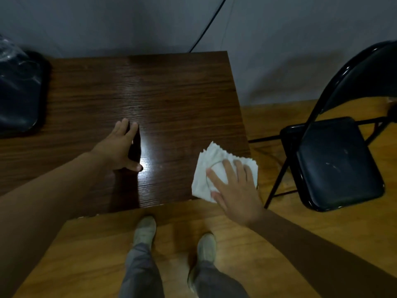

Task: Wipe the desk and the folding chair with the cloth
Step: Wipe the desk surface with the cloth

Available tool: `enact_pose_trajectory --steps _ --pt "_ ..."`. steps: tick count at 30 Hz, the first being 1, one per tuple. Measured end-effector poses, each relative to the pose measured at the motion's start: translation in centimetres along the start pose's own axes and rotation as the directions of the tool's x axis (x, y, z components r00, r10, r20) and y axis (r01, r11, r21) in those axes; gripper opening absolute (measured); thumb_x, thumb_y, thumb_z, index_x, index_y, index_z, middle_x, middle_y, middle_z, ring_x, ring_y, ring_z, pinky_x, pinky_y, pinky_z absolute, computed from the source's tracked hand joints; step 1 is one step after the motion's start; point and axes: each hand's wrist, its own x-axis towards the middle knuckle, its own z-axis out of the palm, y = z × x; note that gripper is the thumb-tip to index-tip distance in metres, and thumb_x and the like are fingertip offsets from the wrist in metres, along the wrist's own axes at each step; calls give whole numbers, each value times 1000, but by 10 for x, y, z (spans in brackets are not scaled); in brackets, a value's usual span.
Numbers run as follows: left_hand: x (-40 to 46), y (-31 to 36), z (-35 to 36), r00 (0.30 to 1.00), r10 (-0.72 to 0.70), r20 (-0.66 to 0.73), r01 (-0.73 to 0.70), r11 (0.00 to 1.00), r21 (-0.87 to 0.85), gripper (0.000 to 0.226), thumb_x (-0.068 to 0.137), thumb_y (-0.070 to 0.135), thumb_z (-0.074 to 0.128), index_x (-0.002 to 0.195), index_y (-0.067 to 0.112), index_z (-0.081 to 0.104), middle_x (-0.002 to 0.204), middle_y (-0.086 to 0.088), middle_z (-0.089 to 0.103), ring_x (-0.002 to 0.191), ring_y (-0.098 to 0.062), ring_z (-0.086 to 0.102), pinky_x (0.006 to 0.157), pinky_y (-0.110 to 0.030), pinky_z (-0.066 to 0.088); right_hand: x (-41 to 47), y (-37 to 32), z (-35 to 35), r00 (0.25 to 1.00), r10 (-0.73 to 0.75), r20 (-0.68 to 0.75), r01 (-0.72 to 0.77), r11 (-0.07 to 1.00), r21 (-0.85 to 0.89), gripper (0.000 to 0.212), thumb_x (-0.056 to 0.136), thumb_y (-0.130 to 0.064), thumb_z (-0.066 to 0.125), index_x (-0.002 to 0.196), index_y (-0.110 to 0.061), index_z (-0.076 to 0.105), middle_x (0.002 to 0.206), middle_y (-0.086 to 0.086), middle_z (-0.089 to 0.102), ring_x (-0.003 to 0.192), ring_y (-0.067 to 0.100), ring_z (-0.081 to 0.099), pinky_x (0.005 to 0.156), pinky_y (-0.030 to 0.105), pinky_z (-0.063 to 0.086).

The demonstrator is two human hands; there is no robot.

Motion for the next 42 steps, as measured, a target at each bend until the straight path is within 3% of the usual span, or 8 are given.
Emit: enact_pose_trajectory --steps 3,7,11,21,29,34,40,42 --pt "3 -2 4 1000 -2 -11 2 1000 2 148 55 49 92 158 15 -8 164 -14 -18 151 -33 -16 124 -46 9 -9 -6 5 998 -60 24 61 998 -17 68 97 -55 56 159 -34 37 164 26 33 147 54 33 117 68 29" --pt "10 -10 9 999 20 -26 -20 1000 -17 148 54 52 91 157 15 -9 164 -14 -19 150 -32 -17 124 -47 8 29 8 -4 994 -108 -13 109 994 24 58 104 -52 34 160 -37 31 169 24 25 153 53 22 121 68 25" --pt "14 -19 13 998 38 -41 -39 999 -27 149 54 55 90 157 17 -12 163 -12 -22 150 -32 -19 124 -47 9 123 26 -32 1000 18 -21 -16 995 103 60 107 -53 29 163 -42 15 174 19 5 156 51 5 124 67 14" --pt "21 -28 25 994 65 -91 -70 996 -56 149 54 56 88 156 24 -15 162 -7 -26 146 -21 -27 123 -39 5 302 36 -110 955 294 -23 -287 945 158 65 105 -65 22 164 -41 10 172 16 8 152 53 9 121 67 11" --pt "17 -30 22 992 93 -86 -99 992 -72 147 57 57 86 156 25 -16 162 -5 -29 147 -21 -27 122 -40 6 170 -56 -78 997 -58 -56 57 998 -16 101 80 -86 44 159 -23 31 153 28 38 129 50 40 104 63 33" --pt "16 -24 18 995 76 -62 -80 995 -56 146 59 57 86 154 25 -21 160 -4 -32 147 -22 -28 123 -41 5 99 -69 -55 999 -43 1 43 994 -98 58 95 -51 53 143 -18 49 157 30 43 140 55 44 107 64 43" --pt "14 -23 16 998 51 -24 -52 997 -55 146 60 57 85 154 25 -22 159 -3 -34 141 -17 -33 123 -43 5 51 -84 -58 997 -48 58 58 979 -195 34 83 -46 74 112 -27 73 144 25 61 133 49 57 101 62 54" --pt "14 -24 16 999 49 -24 -50 997 -52 147 60 58 85 153 25 -23 159 -3 -34 139 -16 -35 124 -44 6 38 -85 -64 998 -66 13 65 998 22 30 88 -42 68 114 -27 73 151 20 56 142 46 49 110 63 47"
